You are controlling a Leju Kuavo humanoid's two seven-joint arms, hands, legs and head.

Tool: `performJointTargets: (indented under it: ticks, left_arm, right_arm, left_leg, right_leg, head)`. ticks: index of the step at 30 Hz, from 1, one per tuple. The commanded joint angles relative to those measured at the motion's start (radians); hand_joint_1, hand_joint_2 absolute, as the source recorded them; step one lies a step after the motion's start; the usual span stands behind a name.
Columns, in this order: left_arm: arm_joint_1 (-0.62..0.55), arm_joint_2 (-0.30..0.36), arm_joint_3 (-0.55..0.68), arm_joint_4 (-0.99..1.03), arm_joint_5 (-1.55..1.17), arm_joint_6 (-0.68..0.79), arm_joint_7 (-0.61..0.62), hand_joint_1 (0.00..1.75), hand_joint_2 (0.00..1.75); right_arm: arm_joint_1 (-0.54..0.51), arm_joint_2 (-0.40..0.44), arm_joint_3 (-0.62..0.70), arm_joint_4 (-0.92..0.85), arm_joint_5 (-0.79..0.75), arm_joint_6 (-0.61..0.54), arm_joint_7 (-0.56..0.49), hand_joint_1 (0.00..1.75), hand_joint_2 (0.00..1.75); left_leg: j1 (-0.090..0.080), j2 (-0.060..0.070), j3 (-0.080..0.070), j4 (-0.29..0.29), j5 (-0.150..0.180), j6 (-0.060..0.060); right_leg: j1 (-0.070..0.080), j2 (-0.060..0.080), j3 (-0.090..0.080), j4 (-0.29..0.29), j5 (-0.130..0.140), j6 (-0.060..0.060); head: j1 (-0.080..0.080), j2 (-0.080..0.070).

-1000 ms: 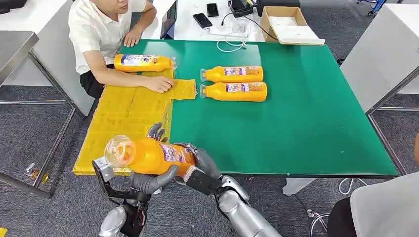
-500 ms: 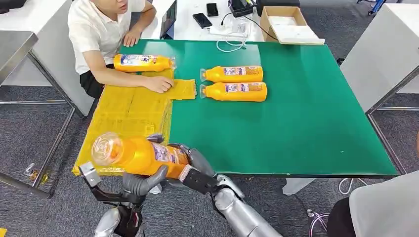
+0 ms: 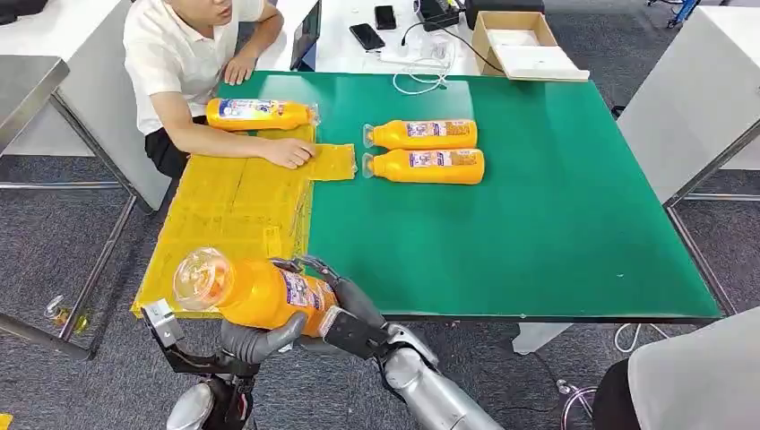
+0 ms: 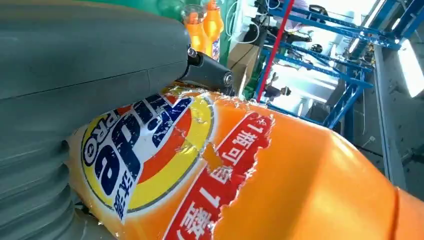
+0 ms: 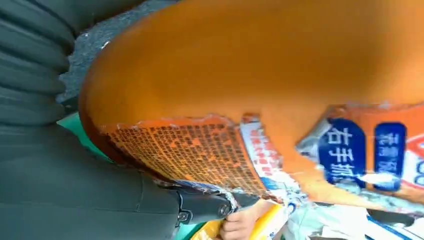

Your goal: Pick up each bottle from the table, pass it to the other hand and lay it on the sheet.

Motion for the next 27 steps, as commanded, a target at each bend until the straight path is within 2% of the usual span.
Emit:
performJointTargets:
  ticks: [1,3,7,11,14,18,20,27]
  left_arm:
    - [-0.057,-0.004,-0.010,0.027,0.094,-0.066,0.052,1.75,1.75]
    - [-0.056,-0.003,0.013,0.018,0.127,-0.066,0.067,1.75,1.75]
    - [-0.047,0.001,0.095,-0.010,0.062,0.048,0.052,1.75,1.75]
    - [-0.069,0.015,0.183,0.016,-0.115,0.197,0.006,1.75,1.75]
    - [-0.057,0.015,0.230,0.017,-0.157,0.250,-0.006,1.75,1.75]
    - [-0.070,0.013,0.262,0.019,-0.154,0.260,-0.007,1.75,1.75]
    - [-0.082,0.004,0.282,0.022,-0.079,0.235,0.036,1.75,1.75]
    - [-0.087,-0.006,0.296,0.030,0.004,0.206,0.075,1.75,1.75]
  right_arm:
    - [0.020,-0.003,0.068,-0.002,0.009,-0.001,-0.048,0.00,0.00]
    - [0.028,0.000,0.067,0.001,0.010,-0.010,-0.050,0.00,0.00]
    - [0.078,-0.005,0.057,-0.040,0.021,-0.069,-0.055,0.00,0.00]
    - [0.181,-0.042,0.029,-0.168,0.022,-0.126,-0.056,0.00,0.00]
    - [0.243,-0.062,0.011,-0.269,0.019,-0.151,-0.049,0.00,0.00]
    - [0.254,-0.070,0.014,-0.288,0.035,-0.166,-0.035,0.00,0.00]
    - [0.250,-0.063,0.009,-0.259,0.031,-0.163,-0.033,0.00,0.00]
    - [0.246,-0.059,0.004,-0.240,0.026,-0.161,-0.034,0.00,0.00]
  left_leg:
    - [0.001,-0.001,0.002,0.000,-0.001,-0.001]
    - [0.001,0.000,0.004,0.000,-0.002,-0.001]
    - [0.001,0.000,0.003,0.000,-0.001,-0.001]
    - [0.001,-0.001,0.005,-0.001,-0.001,-0.002]
    - [0.001,-0.001,0.004,-0.002,-0.001,-0.001]
    - [0.000,0.001,0.003,-0.001,-0.001,-0.002]
    - [0.000,0.000,0.001,-0.001,-0.001,-0.001]
    - [0.000,0.001,0.001,-0.001,0.000,-0.001]
  right_leg:
    - [0.001,-0.001,0.002,0.000,-0.001,-0.002]
    - [0.001,-0.001,0.004,0.000,-0.002,-0.002]
    - [0.001,-0.002,0.003,0.000,-0.002,-0.002]
    - [0.001,-0.003,0.005,-0.001,-0.002,-0.003]
    - [0.001,-0.003,0.005,-0.001,-0.002,-0.002]
    - [0.000,-0.001,0.003,0.000,-0.002,-0.002]
    - [0.000,-0.002,0.001,0.000,-0.001,-0.002]
    - [0.000,-0.001,0.000,0.000,-0.001,-0.002]
  head:
    - [0.000,0.000]
    - [0.001,0.000]
    - [0.000,0.000]
    - [0.000,0.000]
    - [0.000,0.000]
    - [0.000,0.000]
    - [0.000,0.000]
    - [0.001,0.000]
